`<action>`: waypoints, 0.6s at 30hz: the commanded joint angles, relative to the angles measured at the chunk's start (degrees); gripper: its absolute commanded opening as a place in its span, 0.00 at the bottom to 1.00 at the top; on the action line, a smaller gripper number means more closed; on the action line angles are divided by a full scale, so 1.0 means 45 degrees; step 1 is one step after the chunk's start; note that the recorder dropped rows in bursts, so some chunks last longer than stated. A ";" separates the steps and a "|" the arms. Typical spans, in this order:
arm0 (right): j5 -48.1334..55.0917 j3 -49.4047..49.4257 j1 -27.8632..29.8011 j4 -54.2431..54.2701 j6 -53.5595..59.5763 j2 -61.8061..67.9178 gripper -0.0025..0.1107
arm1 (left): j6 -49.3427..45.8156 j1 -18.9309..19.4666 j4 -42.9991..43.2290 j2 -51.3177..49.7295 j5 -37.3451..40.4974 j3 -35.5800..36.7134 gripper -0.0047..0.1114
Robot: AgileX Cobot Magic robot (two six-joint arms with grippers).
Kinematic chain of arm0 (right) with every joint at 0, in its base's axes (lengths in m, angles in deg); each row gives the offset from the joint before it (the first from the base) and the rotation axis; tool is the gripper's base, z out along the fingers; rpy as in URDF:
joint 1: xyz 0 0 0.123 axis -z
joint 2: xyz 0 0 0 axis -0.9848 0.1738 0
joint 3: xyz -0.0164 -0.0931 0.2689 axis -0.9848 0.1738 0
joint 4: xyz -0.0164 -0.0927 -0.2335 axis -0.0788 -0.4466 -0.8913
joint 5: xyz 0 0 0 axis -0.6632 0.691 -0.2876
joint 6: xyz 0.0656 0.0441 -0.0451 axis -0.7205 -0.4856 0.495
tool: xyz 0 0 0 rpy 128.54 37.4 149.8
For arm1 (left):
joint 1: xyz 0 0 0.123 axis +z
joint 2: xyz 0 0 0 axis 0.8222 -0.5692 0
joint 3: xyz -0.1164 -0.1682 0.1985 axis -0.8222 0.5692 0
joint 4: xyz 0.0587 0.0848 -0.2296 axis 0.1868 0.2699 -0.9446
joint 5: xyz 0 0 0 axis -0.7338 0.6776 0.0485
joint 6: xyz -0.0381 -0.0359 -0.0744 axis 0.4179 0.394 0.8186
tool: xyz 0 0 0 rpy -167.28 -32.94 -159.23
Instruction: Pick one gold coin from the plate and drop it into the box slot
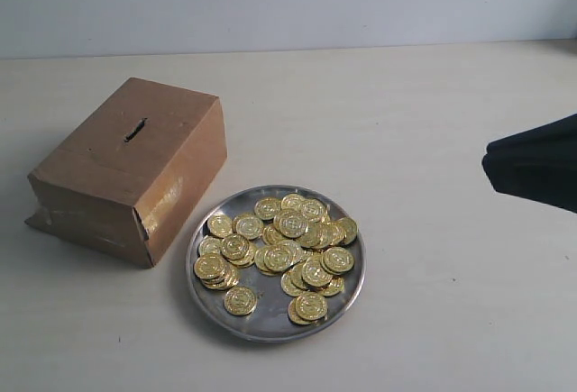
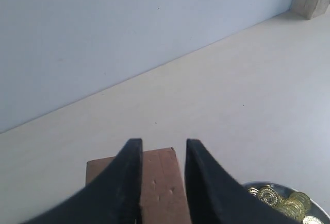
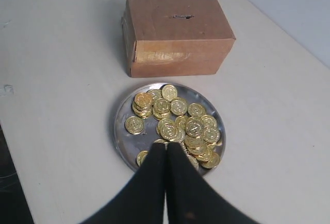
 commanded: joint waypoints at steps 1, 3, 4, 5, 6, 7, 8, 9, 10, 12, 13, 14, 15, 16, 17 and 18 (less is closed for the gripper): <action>-0.0163 0.0088 0.0052 0.0064 0.0083 -0.0041 0.02 | 0.0064 -0.0061 0.0062 0.0113 0.0100 -0.0067 0.29; -0.0163 0.0088 0.0052 0.0064 0.0059 -0.0064 0.02 | 0.0064 -0.0061 0.0040 0.0110 0.0100 -0.0067 0.29; -0.0163 0.0088 0.0052 0.0085 0.0059 -0.0206 0.02 | 0.0064 -0.0061 0.0040 0.0117 0.0100 -0.0067 0.29; -0.0163 0.0088 0.0052 0.0085 0.0059 -0.0364 0.02 | 0.0064 -0.0061 0.0040 0.0241 0.0100 -0.0067 0.29; -0.0163 0.0088 0.0052 0.0112 0.0059 -0.0568 0.02 | 0.0064 -0.0061 0.0040 0.0359 0.0100 -0.0067 0.29; -0.0163 0.0088 0.0052 0.0112 0.0059 -0.0834 0.02 | 0.0064 -0.0061 0.0040 0.0533 0.0100 -0.0067 0.29; -0.0163 0.0088 0.0186 0.0143 0.0059 -0.1137 0.02 | 0.0064 -0.0036 0.0064 0.0736 0.0100 -0.0067 0.29; -0.0163 0.0088 0.0374 0.0290 0.0059 -0.1376 0.02 | 0.0064 -0.0035 0.0064 0.0968 0.0100 -0.0067 0.29; -0.0163 0.0088 0.0641 0.0524 0.0083 -0.1628 0.02 | 0.0064 -0.0035 0.0064 0.1222 0.0100 -0.0067 0.29; -0.0163 0.0088 0.1535 0.0923 0.0083 -0.2254 0.02 | 0.0064 -0.0035 0.0064 0.1854 0.0100 -0.0067 0.29; -0.0163 0.0088 0.2035 0.1106 0.0083 -0.2551 0.02 | 0.0064 -0.0035 0.0064 0.2212 0.0100 -0.0067 0.29; -0.0163 0.0088 0.2545 0.1192 0.0083 -0.2798 0.02 | 0.0064 -0.0035 0.0064 0.2433 0.0100 -0.0067 0.29; -0.0163 0.0088 0.3055 0.1193 0.0083 -0.3102 0.02 | 0.0064 -0.0035 0.0064 0.2818 0.0100 -0.0067 0.29; -0.0163 0.0088 0.3565 0.1193 0.0083 -0.3426 0.02 | 0.0064 -0.0035 0.0064 0.3220 0.0100 -0.0067 0.29; -0.0163 0.0088 0.3969 0.1193 0.0058 -0.3739 0.02 | 0.0064 0.0032 0.0064 0.3632 0.0100 -0.0067 0.29; -0.0163 0.0088 0.4455 0.1193 0.0058 -0.4059 0.02 | 0.0064 0.0141 0.0064 0.4067 0.0100 -0.0067 0.29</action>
